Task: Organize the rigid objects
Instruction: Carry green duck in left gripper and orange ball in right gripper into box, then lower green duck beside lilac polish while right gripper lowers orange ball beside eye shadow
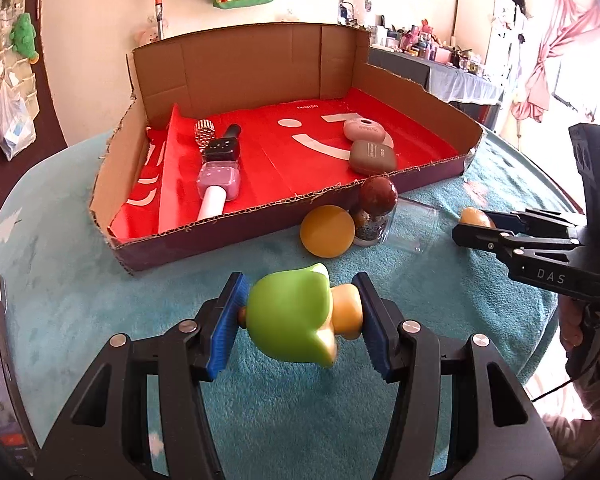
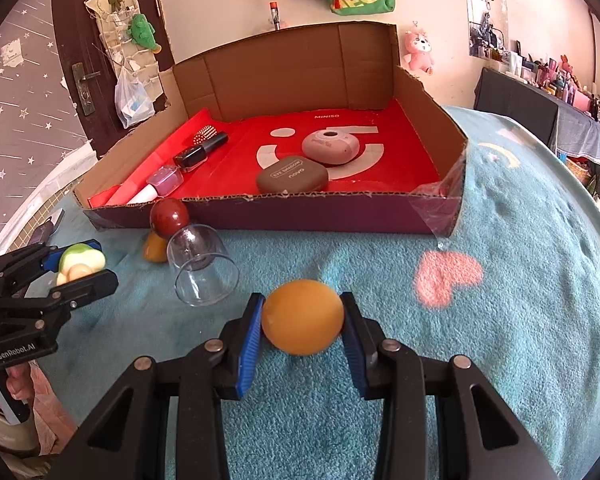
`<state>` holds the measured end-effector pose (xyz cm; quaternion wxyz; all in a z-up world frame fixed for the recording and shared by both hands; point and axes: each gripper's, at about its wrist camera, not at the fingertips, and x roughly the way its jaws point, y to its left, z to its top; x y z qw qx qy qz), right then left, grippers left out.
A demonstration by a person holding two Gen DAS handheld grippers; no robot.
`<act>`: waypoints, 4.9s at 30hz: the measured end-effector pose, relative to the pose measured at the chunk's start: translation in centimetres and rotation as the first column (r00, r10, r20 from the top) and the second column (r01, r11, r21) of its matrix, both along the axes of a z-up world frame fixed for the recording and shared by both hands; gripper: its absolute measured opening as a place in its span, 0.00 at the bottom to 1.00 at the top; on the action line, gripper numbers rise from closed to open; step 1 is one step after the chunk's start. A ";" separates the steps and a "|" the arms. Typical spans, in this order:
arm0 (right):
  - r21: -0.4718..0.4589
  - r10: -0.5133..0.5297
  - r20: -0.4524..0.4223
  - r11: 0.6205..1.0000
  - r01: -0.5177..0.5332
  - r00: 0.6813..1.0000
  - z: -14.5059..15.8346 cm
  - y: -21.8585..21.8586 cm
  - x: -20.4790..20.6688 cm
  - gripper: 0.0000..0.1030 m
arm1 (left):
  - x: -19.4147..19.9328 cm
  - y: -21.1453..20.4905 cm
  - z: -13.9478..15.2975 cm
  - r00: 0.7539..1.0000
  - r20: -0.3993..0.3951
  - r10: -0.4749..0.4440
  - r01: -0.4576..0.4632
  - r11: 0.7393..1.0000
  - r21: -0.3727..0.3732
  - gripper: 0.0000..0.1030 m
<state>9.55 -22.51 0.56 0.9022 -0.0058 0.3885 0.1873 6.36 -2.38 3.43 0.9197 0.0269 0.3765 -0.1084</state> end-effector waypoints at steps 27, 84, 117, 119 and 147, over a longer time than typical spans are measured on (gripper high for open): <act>-0.042 -0.027 0.046 0.999 0.029 0.999 3.9 1.2 -3.3 0.39 | -4.2 -6.5 1.5 0.984 0.154 0.088 -0.100 0.992 0.074 0.51; 0.134 0.252 -0.123 0.963 -0.235 0.960 5.0 5.0 9.2 0.39 | 12.3 0.2 1.0 0.992 -0.115 -0.041 0.031 0.995 -0.093 0.51; -0.072 0.091 -0.081 0.993 -0.097 0.993 3.4 4.3 11.6 0.39 | 15.3 -0.1 -1.2 0.989 -0.135 0.057 -0.057 0.998 0.006 0.51; -0.080 0.077 -0.080 0.993 -0.083 0.994 3.2 4.1 11.9 0.39 | 15.4 0.0 -1.4 0.988 -0.141 0.064 -0.063 0.998 0.013 0.51; -0.167 0.049 -0.074 0.984 -0.061 0.996 1.2 4.8 12.2 0.39 | 15.7 -0.2 -1.7 0.987 -0.132 0.088 -0.085 0.996 0.026 0.51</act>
